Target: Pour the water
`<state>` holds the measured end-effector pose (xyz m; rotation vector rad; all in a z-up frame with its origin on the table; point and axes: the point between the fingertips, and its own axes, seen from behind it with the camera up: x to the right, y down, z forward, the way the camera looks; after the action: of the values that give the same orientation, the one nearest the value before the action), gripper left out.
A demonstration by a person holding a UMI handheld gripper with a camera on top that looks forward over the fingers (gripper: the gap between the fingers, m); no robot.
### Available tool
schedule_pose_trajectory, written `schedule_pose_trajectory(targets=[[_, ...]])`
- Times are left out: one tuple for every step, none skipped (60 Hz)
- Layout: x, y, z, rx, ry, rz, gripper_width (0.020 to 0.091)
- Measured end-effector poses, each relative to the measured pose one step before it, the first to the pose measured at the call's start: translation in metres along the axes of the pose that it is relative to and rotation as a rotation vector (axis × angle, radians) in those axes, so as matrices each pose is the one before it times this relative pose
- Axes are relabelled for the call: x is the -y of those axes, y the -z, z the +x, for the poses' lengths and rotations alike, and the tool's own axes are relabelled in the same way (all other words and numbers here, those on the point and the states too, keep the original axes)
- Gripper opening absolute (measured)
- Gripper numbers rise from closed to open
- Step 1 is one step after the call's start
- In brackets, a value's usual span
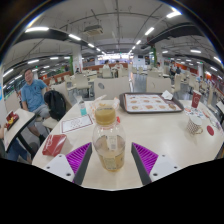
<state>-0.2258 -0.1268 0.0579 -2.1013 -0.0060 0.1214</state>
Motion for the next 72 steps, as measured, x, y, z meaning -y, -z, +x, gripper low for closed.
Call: schedule_pose_trajectory(targets=[[0.00122,-0.00490,0.00003,-0.00393,-0.0006,0.00658,0.0784],[-0.00002,-0.00427,-0.00016,-0.00328,0.0013,0.00330,0.0772],[-0.00028,-0.00401,0.00008,-0.00377,0.0018,0.00103,0.0751],[-0.00005,-0.00339,0.00005,-0.00284,0.0016,0.00138,0.0713],[0.00048,-0.00289,-0.00023,-0.00132,0.0016,0.00403,0.0677],[0.00037,-0.00245,0.00042,0.00028,0.0013,0.00818,0.0635],[0.00129,-0.00201,0.00040,-0.00251,0.0031,0.00726,0.0579],[0.00034,-0.00063,-0.00082,-0.00030,0.0040,0.00593,0.0518],[0.00096,-0.00056,0.00077,-0.00315,0.0050,0.00658,0.0513],[0.00127,-0.00006,0.00074,-0.00277,0.0068,0.00510,0.0508],[-0.00034,-0.00034,0.00033,-0.00062,0.0076,-0.00198,0.0503],[0.00011,-0.00019,-0.00033,0.00216,0.0069,-0.00146,0.0495],[-0.00012,-0.00015,-0.00062,0.00386,0.0044,-0.00210,0.0485],[0.00010,-0.00164,-0.00096,0.00125,0.0038,0.00044,0.0474],[-0.00009,0.00023,0.00070,-0.00083,0.0024,-0.00365,0.0474],[0.00003,0.00018,0.00101,-0.00286,0.0014,-0.00336,0.0440],[-0.00016,0.00042,0.00121,-0.00429,0.0004,-0.00518,0.0439],[0.00035,0.00063,0.00078,-0.00236,0.0002,-0.00445,0.0413],[0.00133,0.00066,0.00063,-0.00176,0.0015,-0.00223,0.0402],[0.00187,0.00091,0.00072,-0.00215,0.0005,-0.00004,0.0401],[0.00206,0.00096,0.00047,-0.00046,0.0029,-0.00024,0.0384],[0.00238,0.00091,0.00007,0.00079,0.0031,-0.00041,0.0381],[0.00224,0.00134,-0.00085,0.00457,0.0042,-0.00154,0.0381],[0.00334,0.00104,-0.00062,0.00531,0.0025,0.00169,0.0381],[0.00406,0.00112,0.00028,0.00337,0.0001,0.00481,0.0381],[0.00477,0.00109,0.00058,0.00346,-0.0014,0.00596,0.0381],[0.00467,0.00133,0.00003,0.00743,-0.0024,0.00468,0.0382],[0.00534,0.00165,-0.00041,0.00932,-0.0056,0.00559,0.0381],[0.00466,0.00313,0.00235,0.00908,-0.0123,0.01141,0.0382],[0.00695,0.00203,0.00123,0.00573,-0.0142,0.01051,0.0382],[0.00732,0.00156,0.00129,0.00738,-0.0146,0.00957,0.0382],[0.00722,0.00192,0.00096,0.01075,-0.0136,0.00819,0.0383],[0.00786,0.00164,0.00143,0.01119,-0.0151,0.00857,0.0383],[0.00845,0.00163,0.00203,0.00875,-0.0209,0.01076,0.0381],[0.00837,0.00060,0.00262,0.00515,-0.0259,0.00964,0.0381],[0.00872,0.00165,0.00296,0.00980,-0.0309,0.00858,0.0383],[0.00877,0.00133,0.00294,0.01501,-0.0316,0.00667,0.0380],[0.00869,0.00121,0.00255,0.01562,-0.0321,0.00703,0.0381],[0.00923,0.00114,0.00348,0.01218,-0.0344,0.00921,0.0383],[0.00988,0.00150,0.00427,0.00830,-0.0375,0.01055,0.0381],[0.00869,-0.00001,-0.00012,0.00404,-0.0353,0.00985,0.0380],[0.00755,-0.00046,0.00403,0.01364,-0.0383,0.00731,0.0381],[0.00929,0.00112,0.00333,0.01593,-0.0393,0.00598,0.0380],[0.00960,0.00092,0.00419,0.01402,-0.0416,0.00726,0.0381],[0.00973,0.00086,0.00463,0.01125,-0.0445,0.00772,0.0381],[0.00910,0.00033,0.00447,0.01156,-0.0478,0.00535,0.0380],[0.00723,0.00064,0.00029,0.01174,-0.0504,0.00272,0.0379],[0.00750,-0.00207,0.00496,0.01738,-0.0550,0.00214,0.0382],[0.00801,0.00031,0.00283,0.01892,-0.0599,0.00038,0.0381],[0.00887,0.00013,0.00372,0.01654,-0.0622,0.00300,0.0381],[0.00959,-0.00025,0.00453,0.01388,-0.0619,0.00501,0.0382],[0.00910,-0.00036,0.00401,0.01611,-0.0607,0.00244,0.0381],[0.00776,0.00532,-0.00438,0.01675,-0.0627,-0.00617,0.0382],[0.00719,-0.00256,0.00620,0.02017,-0.0576,-0.00039,0.0381],[0.00751,-0.00393,0.00642,0.01013,-0.0566,0.00237,0.0381],[0.00938,-0.00005,0.00529,0.00902,-0.0606,0.00311,0.0380],[0.00877,-0.00031,0.00511,0.00854,-0.0590,0.00246,0.0381],[0.00801,-0.00033,0.00394,0.01193,-0.0561,-0.00064,0.0381],[0.00783,-0.00016,0.00305,0.01509,-0.0537,-0.00253,0.0381],[0.00811,0.00016,0.00310,0.01366,-0.0509,-0.00029,0.0381],[0.00832,0.00713,-0.00208,0.00819,-0.0571,-0.00114,0.0380],[0.00766,-0.00500,0.00845,0.00333,-0.0390,0.00674,0.0381],[0.00731,-0.00026,0.00522,0.00369,-0.0418,0.00159,0.0381],[0.00599,-0.00030,0.00455,0.00569,-0.0405,-0.00262,0.0381],[0.00593,-0.00004,0.00424,0.00559,-0.0400,-0.00230,0.0381],[0.00666,0.00030,0.00459,0.00297,-0.0387,0.00242,0.0381],[0.00656,-0.00011,0.00508,0.00084,-0.0363,0.00349,0.0379],[0.00520,-0.00012,0.00481,0.00089,-0.0348,-0.00056,0.0380],[0.00243,0.00968,-0.00219,0.00243,-0.0422,-0.00718,0.0381],[0.00716,-0.00922,0.00950,-0.00020,-0.0229,0.00470,0.0381],[0.00562,-0.00037,0.00502,-0.00109,-0.0279,0.00449,0.0381],[0.00547,-0.00038,0.00512,-0.00261,-0.0247,0.00371,0.0380]])
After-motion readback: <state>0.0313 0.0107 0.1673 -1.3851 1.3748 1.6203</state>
